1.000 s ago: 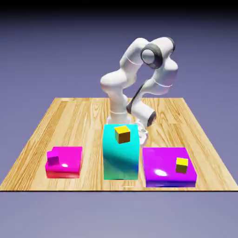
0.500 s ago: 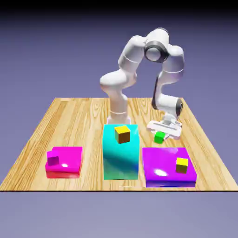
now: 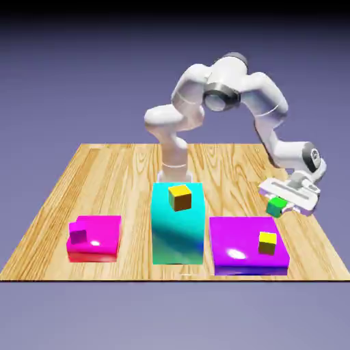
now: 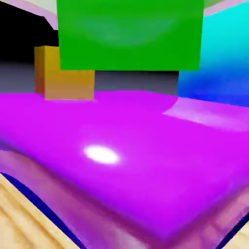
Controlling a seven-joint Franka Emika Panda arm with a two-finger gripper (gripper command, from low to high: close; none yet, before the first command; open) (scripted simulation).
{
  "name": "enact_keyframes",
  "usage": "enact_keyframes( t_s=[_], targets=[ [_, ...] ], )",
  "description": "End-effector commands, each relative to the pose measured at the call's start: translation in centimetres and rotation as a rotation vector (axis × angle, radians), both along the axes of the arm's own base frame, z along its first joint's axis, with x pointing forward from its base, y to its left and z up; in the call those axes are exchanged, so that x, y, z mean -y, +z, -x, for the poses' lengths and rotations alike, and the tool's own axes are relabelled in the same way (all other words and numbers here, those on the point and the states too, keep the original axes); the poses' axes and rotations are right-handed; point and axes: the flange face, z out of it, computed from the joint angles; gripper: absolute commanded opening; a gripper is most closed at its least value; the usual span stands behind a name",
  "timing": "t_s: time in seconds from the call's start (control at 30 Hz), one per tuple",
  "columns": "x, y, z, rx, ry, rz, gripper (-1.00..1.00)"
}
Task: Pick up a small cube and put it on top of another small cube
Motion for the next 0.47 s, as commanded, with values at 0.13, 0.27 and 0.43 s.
enact_keyframes(
  t_s=[0.13,0.27,0.43],
  targets=[
    [1.5,2.4,-8.6,-0.008,-0.183,-0.019,-1.0],
    [3.0,2.2,-11.3,0.046,-0.198,-0.048,-1.0],
    [3.2,2.0,-11.4,0.046,-0.198,-0.048,1.0]
  ],
)
